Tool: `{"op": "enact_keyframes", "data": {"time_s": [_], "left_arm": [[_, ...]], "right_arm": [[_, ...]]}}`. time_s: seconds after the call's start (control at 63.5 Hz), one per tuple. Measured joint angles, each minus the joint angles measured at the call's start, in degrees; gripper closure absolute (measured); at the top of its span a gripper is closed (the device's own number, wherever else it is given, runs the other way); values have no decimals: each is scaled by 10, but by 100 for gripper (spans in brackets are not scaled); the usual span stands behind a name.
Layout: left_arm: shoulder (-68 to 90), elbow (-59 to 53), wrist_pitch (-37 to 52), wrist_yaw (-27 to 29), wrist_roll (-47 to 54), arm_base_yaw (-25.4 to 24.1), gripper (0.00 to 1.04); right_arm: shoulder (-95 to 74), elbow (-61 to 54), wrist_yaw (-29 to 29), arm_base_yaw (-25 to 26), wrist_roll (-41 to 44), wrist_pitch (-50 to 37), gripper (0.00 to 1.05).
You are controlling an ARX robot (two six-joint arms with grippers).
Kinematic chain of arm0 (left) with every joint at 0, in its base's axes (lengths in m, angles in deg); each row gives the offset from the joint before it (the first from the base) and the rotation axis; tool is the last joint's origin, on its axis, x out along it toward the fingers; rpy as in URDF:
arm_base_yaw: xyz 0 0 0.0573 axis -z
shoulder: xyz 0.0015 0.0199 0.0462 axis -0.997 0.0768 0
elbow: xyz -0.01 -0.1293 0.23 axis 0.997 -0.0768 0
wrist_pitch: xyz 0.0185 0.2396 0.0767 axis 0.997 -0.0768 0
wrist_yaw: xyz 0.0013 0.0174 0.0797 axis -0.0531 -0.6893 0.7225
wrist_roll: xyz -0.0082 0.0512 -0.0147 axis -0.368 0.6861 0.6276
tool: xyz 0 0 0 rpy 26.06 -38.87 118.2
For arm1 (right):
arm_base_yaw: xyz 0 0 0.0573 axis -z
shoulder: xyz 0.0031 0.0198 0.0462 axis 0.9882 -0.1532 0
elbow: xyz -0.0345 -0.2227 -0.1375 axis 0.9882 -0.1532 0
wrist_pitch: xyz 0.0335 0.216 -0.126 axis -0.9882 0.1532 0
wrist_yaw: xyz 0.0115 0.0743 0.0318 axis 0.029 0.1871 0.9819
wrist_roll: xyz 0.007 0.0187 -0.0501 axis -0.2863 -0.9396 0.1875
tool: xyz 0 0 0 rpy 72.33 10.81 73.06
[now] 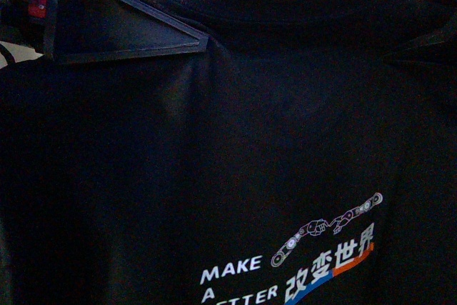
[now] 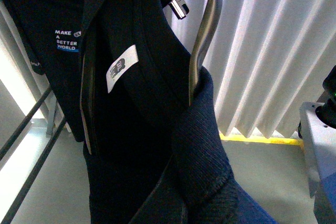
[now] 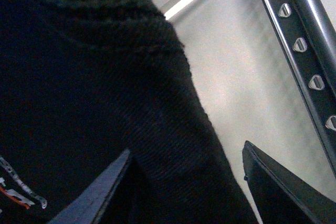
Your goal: Hang clothes on hanger
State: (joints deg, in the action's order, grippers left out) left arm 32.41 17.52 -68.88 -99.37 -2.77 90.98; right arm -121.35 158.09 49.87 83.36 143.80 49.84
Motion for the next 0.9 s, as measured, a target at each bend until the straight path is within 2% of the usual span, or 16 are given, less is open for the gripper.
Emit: {"op": "enact_keyframes", "data": {"time_s": [0.236, 0.347, 0.394, 0.441, 0.583, 0.63, 0.646, 0.678, 0.725, 0.756, 0.835, 0.898], "left_arm": [[0, 0, 0, 5, 0, 0, 101], [0, 0, 0, 7, -2, 0, 101], [0, 0, 0, 7, -2, 0, 100], [0, 0, 0, 1, -1, 0, 94], [-3, 0, 3, -10, -1, 0, 66], [-4, 0, 3, -11, -1, 0, 64], [-6, -2, 10, -10, -11, 0, 60], [-10, -12, 44, -3, -34, -1, 54], [-13, -19, 61, 1, -34, -1, 50], [-20, -36, 104, 6, -78, -5, 42], [-23, -56, 178, 22, -137, -15, 27], [-8, -61, 308, 70, -223, -28, 18]], "right_arm": [[9, -38, 2, 5, -3, -49, 83], [14, -52, 6, 8, 6, -73, 95], [16, -55, 11, 9, 7, -83, 96], [17, -57, 13, 11, 7, -90, 96], [22, -69, 17, 22, 7, -99, 97], [25, -72, 17, 25, 7, -96, 97], [26, -72, 17, 26, 7, -95, 97], [28, -73, 17, 28, 8, -91, 97], [31, -75, 18, 31, 9, -85, 97], [34, -77, 20, 36, 9, -80, 97], [39, -82, 24, 44, 10, -74, 97], [43, -86, 24, 53, 10, -71, 97]]}}
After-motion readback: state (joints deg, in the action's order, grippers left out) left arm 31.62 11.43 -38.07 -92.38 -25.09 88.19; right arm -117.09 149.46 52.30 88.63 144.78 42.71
